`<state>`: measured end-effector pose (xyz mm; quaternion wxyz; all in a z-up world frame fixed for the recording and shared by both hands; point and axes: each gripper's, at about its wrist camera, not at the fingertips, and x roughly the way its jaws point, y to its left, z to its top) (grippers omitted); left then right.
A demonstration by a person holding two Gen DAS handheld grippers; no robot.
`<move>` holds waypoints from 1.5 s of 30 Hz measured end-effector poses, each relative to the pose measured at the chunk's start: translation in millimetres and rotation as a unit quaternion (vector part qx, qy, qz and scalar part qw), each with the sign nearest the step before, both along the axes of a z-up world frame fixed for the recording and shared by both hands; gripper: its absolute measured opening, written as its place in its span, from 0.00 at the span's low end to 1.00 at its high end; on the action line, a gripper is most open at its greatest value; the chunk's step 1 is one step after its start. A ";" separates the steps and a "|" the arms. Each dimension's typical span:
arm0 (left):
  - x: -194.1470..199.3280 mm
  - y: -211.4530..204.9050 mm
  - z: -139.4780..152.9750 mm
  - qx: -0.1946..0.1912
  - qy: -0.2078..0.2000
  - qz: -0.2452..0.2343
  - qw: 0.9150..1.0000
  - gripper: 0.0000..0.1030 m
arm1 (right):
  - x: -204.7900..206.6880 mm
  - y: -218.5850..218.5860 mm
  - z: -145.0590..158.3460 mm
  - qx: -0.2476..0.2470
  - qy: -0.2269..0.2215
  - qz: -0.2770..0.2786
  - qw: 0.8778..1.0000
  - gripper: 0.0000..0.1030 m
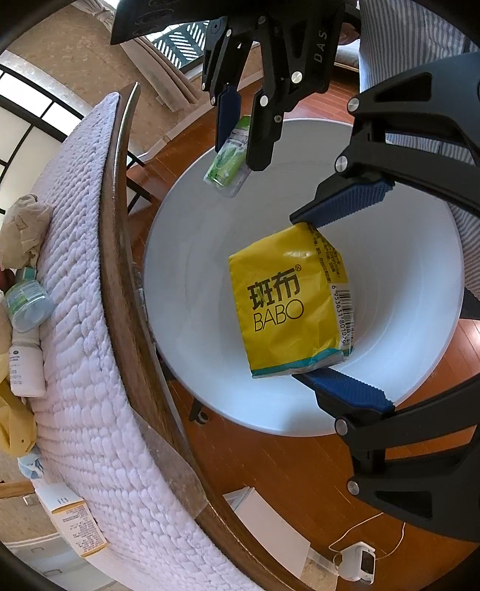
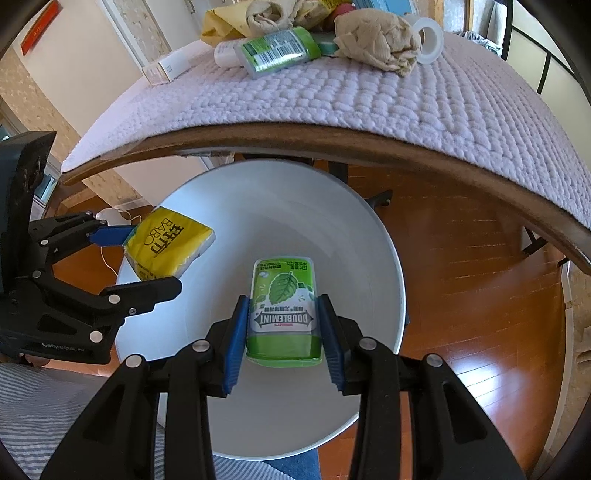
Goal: Collect trash
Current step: 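Open the left gripper to drop the yellow bag while the right releases the green bottle, then grasp the white vitamin B box with the left gripper while the right grasps the crumpled tissue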
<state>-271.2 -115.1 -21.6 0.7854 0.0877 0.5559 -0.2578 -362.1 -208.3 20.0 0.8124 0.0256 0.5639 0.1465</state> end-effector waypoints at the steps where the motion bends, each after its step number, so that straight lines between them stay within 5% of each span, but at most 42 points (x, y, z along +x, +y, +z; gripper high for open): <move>1: 0.7 -1.5 -1.6 0.000 0.001 0.000 1.000 0.74 | 1.0 0.4 -1.2 0.003 0.003 0.001 1.000 0.36; 3: 2.6 -3.5 -5.4 0.008 0.000 0.004 1.000 0.76 | 1.2 -1.0 -2.5 0.008 0.005 0.000 1.000 0.39; 6: 5.5 -2.0 -11.4 0.006 0.013 0.010 1.000 0.77 | -1.9 -3.0 3.0 0.005 -0.012 -0.007 1.000 0.62; 13: 2.0 -4.3 -2.1 -0.003 -0.004 0.011 1.000 0.82 | 0.9 -6.4 23.1 0.005 -0.040 -0.018 0.999 0.67; 17: 0.2 -2.0 27.9 -0.036 -0.035 0.011 0.999 0.82 | 2.1 -12.3 51.4 -0.007 -0.092 -0.027 0.995 0.80; 22: 11.5 16.4 85.6 -0.097 -0.122 0.043 0.987 0.99 | 23.5 -21.1 89.1 -0.037 -0.169 -0.052 0.984 0.90; 25: 40.8 35.5 96.9 -0.087 -0.161 0.105 0.978 0.99 | 46.9 -31.5 94.1 -0.030 -0.184 -0.082 0.979 0.90; 30: 95.4 60.2 79.6 -0.052 -0.165 0.187 0.967 0.99 | 92.2 -24.7 83.2 -0.042 -0.185 -0.113 0.975 0.90; 39: 159.1 65.4 54.4 0.004 -0.165 0.197 0.966 0.99 | 128.3 -22.4 58.7 -0.054 -0.163 -0.135 0.976 0.81; 45: 181.4 72.0 47.9 0.002 -0.159 0.199 0.967 0.99 | 142.4 -18.1 51.3 -0.068 -0.162 -0.141 0.974 0.76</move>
